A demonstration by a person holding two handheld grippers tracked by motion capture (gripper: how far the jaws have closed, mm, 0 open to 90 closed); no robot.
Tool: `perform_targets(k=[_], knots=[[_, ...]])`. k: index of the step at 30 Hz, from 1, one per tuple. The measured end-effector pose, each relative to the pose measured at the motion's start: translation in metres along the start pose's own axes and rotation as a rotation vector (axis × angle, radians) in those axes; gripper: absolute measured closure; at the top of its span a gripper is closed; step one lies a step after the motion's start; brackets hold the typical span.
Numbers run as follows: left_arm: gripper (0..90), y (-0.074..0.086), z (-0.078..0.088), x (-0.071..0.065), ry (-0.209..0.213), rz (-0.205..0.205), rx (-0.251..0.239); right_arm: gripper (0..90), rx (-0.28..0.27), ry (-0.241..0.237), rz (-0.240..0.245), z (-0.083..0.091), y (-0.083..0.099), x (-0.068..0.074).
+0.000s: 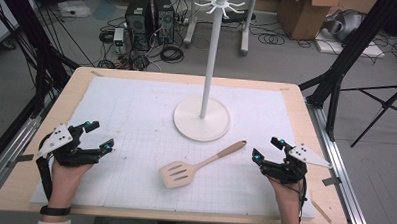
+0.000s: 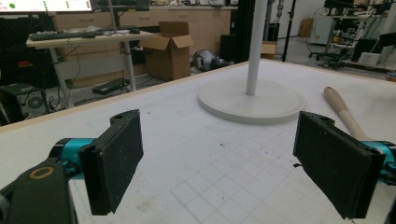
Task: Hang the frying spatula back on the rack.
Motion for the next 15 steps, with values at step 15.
perform_targets(k=[15], knots=[[16.0,-0.034,-0.030,-0.036,0.131,-0.002,0.003,14.7,-0.001,-0.010,-0.002,0.000,0.000,0.001]])
Point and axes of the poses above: each handheld gripper's, and its own axes: z roughly backward along the jaws, y roughly out of its underside, x roughly to its left, the point moved 6 cm from there along -z, roughly forward along the jaws, and after that the axes turned 8 degrees about y, right-handed, at the moved point
